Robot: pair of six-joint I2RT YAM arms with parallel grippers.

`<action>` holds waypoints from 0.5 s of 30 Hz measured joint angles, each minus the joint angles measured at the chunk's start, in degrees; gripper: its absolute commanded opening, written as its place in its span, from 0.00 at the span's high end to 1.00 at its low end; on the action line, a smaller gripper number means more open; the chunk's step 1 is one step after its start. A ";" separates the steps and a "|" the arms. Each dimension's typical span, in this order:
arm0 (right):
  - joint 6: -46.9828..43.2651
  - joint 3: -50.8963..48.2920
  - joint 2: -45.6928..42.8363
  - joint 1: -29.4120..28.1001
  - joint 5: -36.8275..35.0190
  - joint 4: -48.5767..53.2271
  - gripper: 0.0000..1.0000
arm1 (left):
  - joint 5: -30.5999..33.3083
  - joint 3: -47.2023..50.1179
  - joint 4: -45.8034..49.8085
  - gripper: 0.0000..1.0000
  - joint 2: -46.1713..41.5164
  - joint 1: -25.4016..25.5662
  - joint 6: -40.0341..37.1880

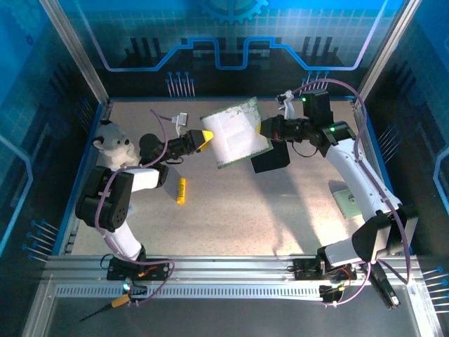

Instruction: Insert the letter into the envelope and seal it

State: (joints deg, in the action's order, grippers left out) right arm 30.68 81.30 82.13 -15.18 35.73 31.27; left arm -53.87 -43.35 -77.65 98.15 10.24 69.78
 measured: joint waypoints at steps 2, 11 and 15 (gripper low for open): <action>-0.61 -0.26 0.00 0.00 -0.55 0.13 1.00 | -0.02 0.61 1.18 0.10 -1.05 0.00 -0.31; -3.56 -0.74 0.83 0.04 -3.89 1.55 1.00 | 0.00 2.03 22.77 0.11 -14.64 0.20 -12.90; -4.15 -0.74 1.92 0.04 -4.68 1.77 1.00 | 0.02 0.24 34.93 0.12 -18.82 1.46 -20.02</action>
State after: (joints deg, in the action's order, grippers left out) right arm 26.52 80.55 84.05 -15.14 31.05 33.04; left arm -53.84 -43.11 -42.72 79.33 11.70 49.76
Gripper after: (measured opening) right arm 0.065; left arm 0.889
